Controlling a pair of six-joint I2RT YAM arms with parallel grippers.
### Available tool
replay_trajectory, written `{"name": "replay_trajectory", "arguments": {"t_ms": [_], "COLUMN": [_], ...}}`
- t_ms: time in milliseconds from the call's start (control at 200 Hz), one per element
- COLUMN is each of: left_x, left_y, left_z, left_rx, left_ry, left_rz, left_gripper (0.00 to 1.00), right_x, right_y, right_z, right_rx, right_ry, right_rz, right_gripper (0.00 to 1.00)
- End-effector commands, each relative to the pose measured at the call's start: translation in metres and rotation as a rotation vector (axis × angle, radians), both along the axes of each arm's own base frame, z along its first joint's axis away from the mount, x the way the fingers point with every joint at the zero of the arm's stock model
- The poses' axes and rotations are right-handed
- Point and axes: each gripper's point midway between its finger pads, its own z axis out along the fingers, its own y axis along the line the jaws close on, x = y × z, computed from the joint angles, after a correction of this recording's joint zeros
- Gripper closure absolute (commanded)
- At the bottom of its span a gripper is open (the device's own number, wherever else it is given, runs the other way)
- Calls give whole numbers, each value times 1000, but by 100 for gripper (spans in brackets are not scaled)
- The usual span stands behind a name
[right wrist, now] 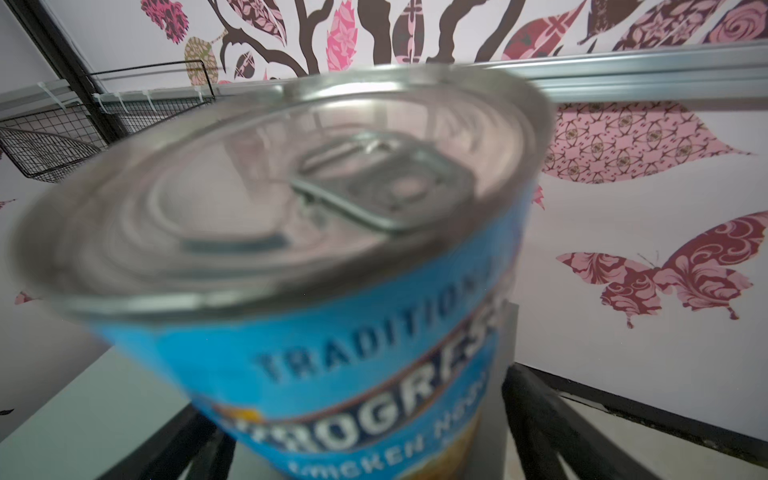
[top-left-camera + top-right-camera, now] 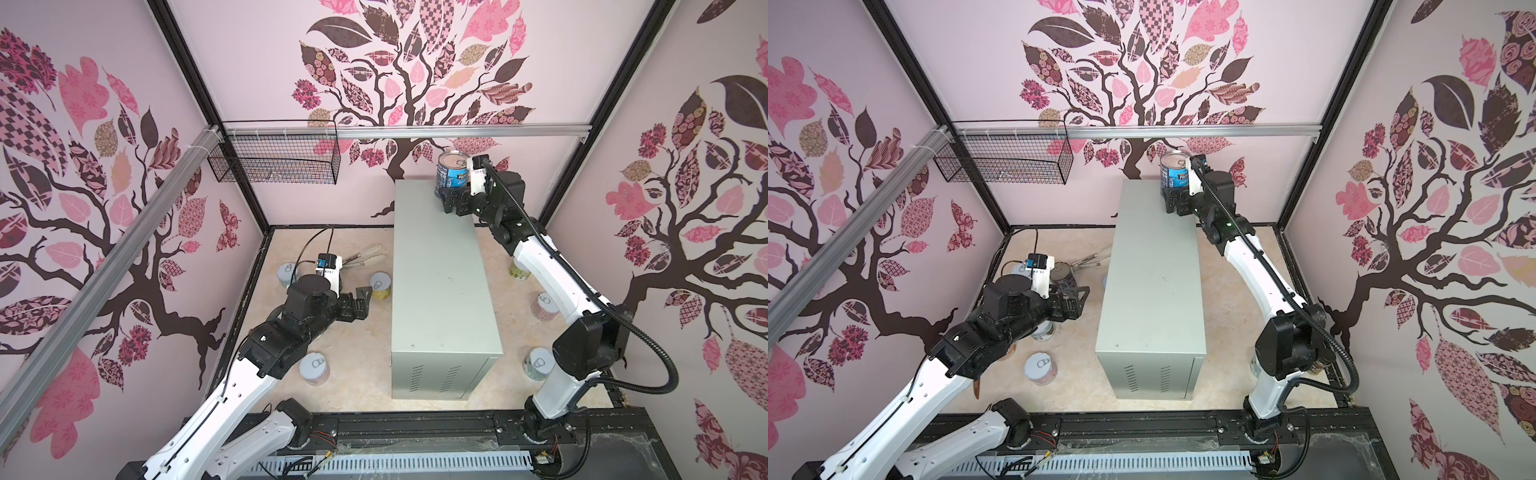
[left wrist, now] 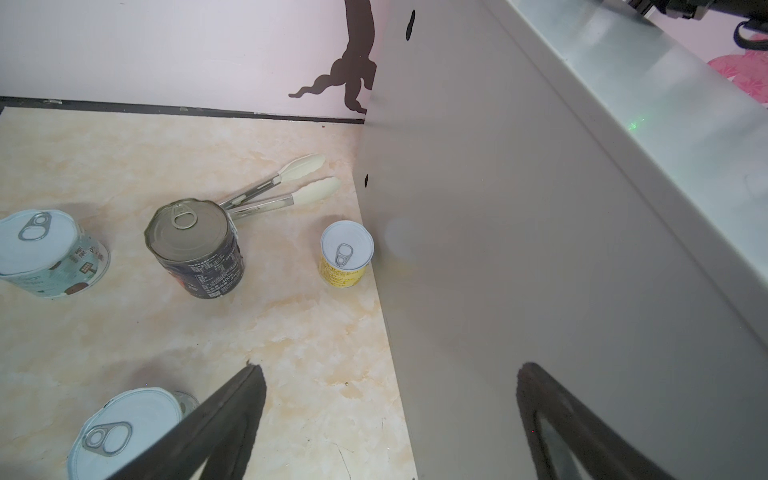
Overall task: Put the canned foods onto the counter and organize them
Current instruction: 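Open the right gripper and withdraw it down beside the cabinet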
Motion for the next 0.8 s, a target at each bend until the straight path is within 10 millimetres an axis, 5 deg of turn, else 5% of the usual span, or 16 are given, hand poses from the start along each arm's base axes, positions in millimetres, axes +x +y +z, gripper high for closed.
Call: {"name": "replay_trajectory", "arguments": {"t_ms": [0,320,795], "left_x": [0,-10,-38], "left_y": [0,18,61], "left_z": [8,19,24], "left_rx": [-14,-10,61], "left_ry": [-13,-23,11], "left_rz": [2,52,172], "left_gripper": [2,2,2], "right_x": [0,-31,-135], "right_y": [-3,-14,-63], "right_z": [-6,27,74], "right_rx": [-21,3,176], "right_ry": [17,-30,-60], "right_rz": [-5,-14,-142], "right_gripper": [0,0,0]}}
